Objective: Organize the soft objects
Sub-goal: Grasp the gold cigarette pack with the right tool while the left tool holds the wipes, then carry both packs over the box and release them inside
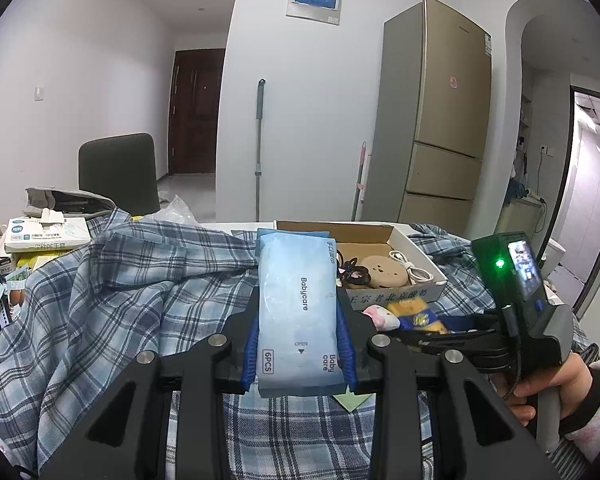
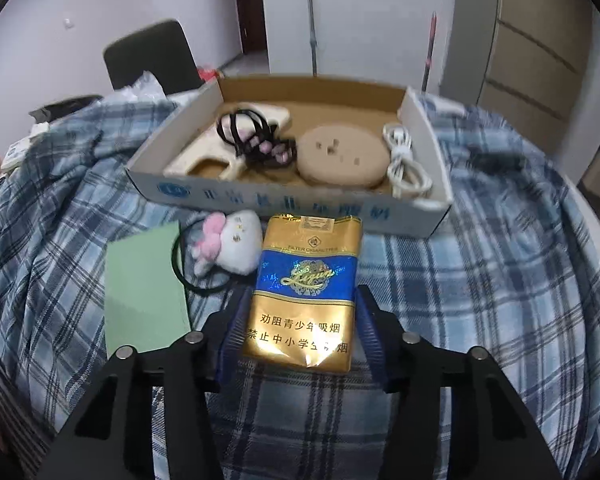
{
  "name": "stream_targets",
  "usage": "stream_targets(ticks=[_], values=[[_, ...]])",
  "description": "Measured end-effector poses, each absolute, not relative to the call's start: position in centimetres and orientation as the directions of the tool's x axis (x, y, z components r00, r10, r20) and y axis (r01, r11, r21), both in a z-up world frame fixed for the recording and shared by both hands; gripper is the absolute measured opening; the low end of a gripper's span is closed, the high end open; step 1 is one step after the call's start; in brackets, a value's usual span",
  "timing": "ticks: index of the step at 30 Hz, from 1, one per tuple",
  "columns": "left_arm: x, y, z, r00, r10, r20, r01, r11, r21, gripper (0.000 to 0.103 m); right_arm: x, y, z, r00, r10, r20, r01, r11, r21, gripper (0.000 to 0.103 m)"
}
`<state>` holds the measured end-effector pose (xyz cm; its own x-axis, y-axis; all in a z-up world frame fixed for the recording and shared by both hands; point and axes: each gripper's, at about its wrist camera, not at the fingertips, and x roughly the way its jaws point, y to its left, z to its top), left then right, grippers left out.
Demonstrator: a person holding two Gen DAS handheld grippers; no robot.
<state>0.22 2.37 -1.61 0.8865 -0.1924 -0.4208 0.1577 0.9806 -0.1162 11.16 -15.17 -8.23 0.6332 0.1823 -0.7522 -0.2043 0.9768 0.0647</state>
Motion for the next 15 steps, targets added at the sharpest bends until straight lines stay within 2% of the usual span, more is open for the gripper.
stream_targets(ticks=[2,8,15], values=[[0.2,2.3,-1.6,0.888,-0.192,-0.419,0.159,0.981,-0.113,0.033,10.4,-15.2,-7.2,0.686,0.183,-0.704,-0.211,0.976,0.047,0.050],[-0.1,2.1,-1.5,0.893,-0.195,-0.405,0.168,0.981,-0.101,0.034,6.8,-15.0,-3.6,0.854,0.196,-0.482,-0.236,0.972,-0.022,0.050],[-0.9,1.9,-0.4,0.896,-0.220,-0.386,0.188,0.975,-0.120,0.033,5.5,-14.6,-0.9,0.875,0.247,-0.416,-0.271,0.963,0.001,0.050]])
